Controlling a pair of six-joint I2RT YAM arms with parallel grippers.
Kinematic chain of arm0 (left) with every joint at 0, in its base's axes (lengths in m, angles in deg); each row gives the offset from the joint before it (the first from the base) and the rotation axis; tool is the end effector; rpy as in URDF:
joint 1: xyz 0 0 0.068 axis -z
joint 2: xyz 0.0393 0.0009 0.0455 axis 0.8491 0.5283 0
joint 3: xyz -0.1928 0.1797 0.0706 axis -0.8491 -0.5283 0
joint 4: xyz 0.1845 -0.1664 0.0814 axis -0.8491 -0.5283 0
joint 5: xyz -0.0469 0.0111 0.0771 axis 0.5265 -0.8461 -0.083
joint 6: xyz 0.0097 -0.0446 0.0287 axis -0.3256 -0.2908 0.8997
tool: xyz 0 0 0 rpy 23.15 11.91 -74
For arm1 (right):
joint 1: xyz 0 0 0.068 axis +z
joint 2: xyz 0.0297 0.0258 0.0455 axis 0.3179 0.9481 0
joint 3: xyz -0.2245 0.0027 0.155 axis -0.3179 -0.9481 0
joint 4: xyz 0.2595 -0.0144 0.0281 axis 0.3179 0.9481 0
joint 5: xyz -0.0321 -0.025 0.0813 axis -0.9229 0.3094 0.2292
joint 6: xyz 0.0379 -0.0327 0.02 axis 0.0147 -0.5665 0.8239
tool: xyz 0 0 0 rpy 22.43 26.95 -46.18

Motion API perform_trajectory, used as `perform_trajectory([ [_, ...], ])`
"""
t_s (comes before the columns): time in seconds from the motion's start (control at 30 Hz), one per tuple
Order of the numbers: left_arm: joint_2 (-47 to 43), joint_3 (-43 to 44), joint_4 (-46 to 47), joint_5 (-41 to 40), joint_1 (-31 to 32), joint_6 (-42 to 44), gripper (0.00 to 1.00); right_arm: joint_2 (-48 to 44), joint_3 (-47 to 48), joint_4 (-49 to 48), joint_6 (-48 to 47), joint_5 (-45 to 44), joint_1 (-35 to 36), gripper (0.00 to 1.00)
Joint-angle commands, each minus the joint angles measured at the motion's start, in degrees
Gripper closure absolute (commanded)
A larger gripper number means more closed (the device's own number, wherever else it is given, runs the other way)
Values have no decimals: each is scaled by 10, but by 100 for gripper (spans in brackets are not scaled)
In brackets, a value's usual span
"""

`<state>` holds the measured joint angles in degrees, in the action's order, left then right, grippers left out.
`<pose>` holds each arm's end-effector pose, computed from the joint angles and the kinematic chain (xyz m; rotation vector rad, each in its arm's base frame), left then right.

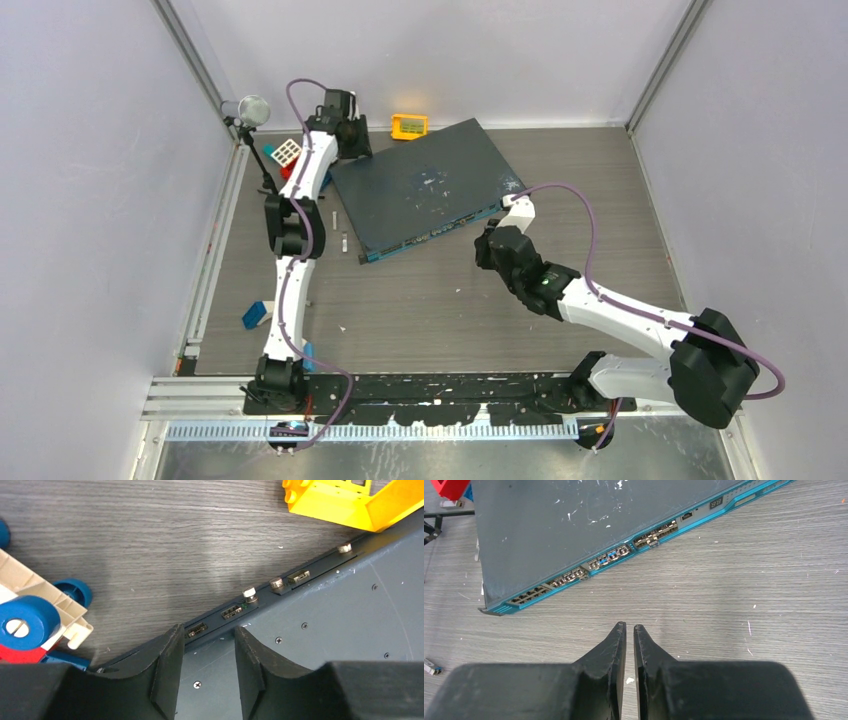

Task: Insert the plug into the switch port
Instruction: Move the switch port to the center of the board.

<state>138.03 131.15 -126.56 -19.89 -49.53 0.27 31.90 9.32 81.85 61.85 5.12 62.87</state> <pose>0.5691 -0.0895 0.2018 -0.1331 2.4284 -0.3211 0.1945 0.1675 0.2387 0.0848 2.0153 0.3750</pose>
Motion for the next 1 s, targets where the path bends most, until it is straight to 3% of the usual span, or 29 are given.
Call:
perform_trajectory([
  [0.0,33,-47,-65,-36,-8,-37,56,-15,-4,-6,-5,2,-3,83],
  [0.23,-9,-115,8,-49,-19,-112,62,-13,-8,-8,-4,2,-5,83],
  [0.37,-45,-179,82,-7,-25,-143,67,-10,-8,-9,-3,5,-6,83],
  [0.63,-65,-204,124,-4,-36,-174,58,4,11,18,8,-24,-18,83],
  [0.8,-49,-178,110,18,-36,-157,59,53,76,91,22,8,-80,82],
  [0.97,-34,-163,90,51,-31,-122,64,154,194,124,25,55,-162,71],
])
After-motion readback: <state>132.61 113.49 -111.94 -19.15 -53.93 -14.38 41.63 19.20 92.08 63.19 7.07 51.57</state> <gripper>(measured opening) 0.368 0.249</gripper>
